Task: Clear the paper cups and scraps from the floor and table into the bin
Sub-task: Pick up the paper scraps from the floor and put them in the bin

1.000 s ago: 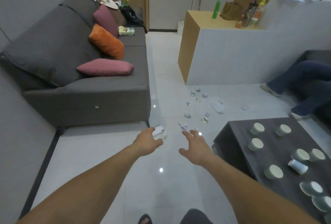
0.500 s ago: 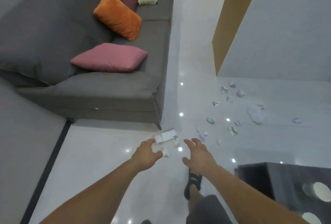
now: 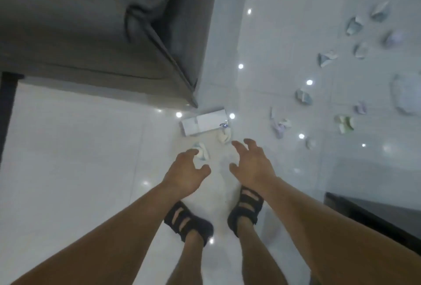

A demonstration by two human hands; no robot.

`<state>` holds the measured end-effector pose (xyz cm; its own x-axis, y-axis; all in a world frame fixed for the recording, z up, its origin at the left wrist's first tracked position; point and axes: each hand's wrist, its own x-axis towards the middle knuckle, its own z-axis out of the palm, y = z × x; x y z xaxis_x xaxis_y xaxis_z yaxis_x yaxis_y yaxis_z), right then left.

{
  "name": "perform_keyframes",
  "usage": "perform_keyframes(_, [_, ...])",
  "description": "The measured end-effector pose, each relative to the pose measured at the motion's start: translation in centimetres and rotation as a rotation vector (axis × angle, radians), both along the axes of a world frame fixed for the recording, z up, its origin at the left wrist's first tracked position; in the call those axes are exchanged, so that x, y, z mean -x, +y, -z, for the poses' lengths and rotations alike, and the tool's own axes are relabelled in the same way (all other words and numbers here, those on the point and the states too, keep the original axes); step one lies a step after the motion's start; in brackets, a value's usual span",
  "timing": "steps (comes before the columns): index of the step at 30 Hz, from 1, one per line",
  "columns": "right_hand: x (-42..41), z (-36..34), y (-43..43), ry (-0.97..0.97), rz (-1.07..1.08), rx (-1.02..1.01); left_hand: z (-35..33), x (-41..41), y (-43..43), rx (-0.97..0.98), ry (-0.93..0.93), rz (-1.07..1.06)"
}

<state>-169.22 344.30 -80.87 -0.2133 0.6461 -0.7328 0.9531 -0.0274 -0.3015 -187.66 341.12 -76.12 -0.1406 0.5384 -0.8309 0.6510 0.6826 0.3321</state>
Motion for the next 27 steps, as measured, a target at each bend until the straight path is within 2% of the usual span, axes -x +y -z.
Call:
perform_keyframes(3, [0.5, 9.5, 0.7, -0.041, -0.047, 0.027, 9.2, 0.7, -0.5, 0.006, -0.01, -0.036])
perform_keyframes(7, [1.6, 19.7, 1.2, -0.099, -0.141, -0.041, 18.8, 1.8, -2.0, -0.009, -0.021, -0.076])
perform_keyframes(13, [3.8, 28.9, 0.9, -0.103, -0.223, -0.154, 26.4, 3.1, -4.8, -0.053, -0.061, -0.192])
perform_keyframes(17, [4.0, 29.6, -0.4, -0.006, -0.152, -0.202, 26.9, 3.9, -6.1, -0.061, -0.102, -0.252])
perform_keyframes(20, [5.5, 26.6, -2.0, 0.187, 0.006, -0.198, 25.5, 4.1, -6.2, -0.058, -0.133, -0.296])
perform_keyframes(23, [8.2, 22.2, -3.9, 0.459, 0.026, -0.23, 23.0, 4.4, -5.6, -0.071, -0.287, -0.481])
perform_keyframes(25, [9.5, 20.1, -5.0, 0.585, -0.009, -0.218, 21.4, 5.0, -5.1, -0.077, -0.437, -0.611])
perform_keyframes(27, [10.4, 19.0, -5.7, 0.679, -0.016, -0.194, 20.5, 5.6, -5.1, -0.077, -0.506, -0.703])
